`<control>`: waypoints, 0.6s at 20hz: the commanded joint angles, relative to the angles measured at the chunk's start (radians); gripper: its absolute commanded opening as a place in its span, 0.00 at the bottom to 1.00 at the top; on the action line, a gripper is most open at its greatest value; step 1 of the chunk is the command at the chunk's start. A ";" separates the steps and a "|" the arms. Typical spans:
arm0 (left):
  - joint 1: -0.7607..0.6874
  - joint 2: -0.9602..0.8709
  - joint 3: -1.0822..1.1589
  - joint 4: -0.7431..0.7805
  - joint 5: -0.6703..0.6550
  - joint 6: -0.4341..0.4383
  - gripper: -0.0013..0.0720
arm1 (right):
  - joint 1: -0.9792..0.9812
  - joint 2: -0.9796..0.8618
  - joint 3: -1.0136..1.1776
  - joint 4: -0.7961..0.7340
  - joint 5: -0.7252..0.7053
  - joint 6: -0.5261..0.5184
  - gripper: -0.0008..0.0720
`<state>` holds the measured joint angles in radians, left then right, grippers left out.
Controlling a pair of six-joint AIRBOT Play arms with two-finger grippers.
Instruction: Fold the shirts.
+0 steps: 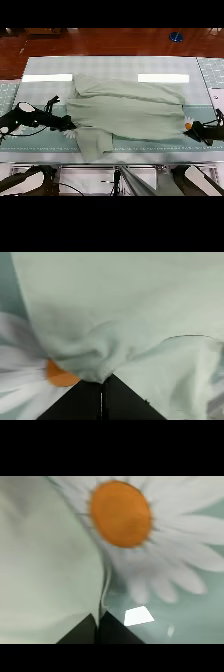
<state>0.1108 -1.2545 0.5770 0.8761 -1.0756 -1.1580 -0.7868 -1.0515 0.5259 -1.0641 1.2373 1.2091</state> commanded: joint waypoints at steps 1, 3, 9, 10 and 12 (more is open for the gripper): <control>0.001 0.074 0.080 -0.114 -0.102 -0.003 0.06 | 0.002 0.072 0.087 0.183 0.075 -0.026 0.04; 0.001 0.127 0.153 -0.175 -0.111 -0.003 0.06 | 0.002 0.103 0.142 0.318 0.068 -0.042 0.04; 0.001 0.068 0.372 -0.203 -0.047 -0.006 0.06 | 0.129 0.066 0.261 0.373 -0.012 -0.040 0.04; 0.001 0.028 0.410 -0.218 -0.041 -0.006 0.06 | 0.160 0.049 0.262 0.373 -0.064 -0.040 0.04; 0.001 -0.067 0.507 -0.223 -0.040 -0.006 0.06 | 0.206 0.002 0.262 0.371 -0.172 -0.036 0.04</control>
<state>0.1112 -1.2320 0.9695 0.6800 -1.1328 -1.1633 -0.6468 -1.0073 0.7704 -0.7109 1.1938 1.1709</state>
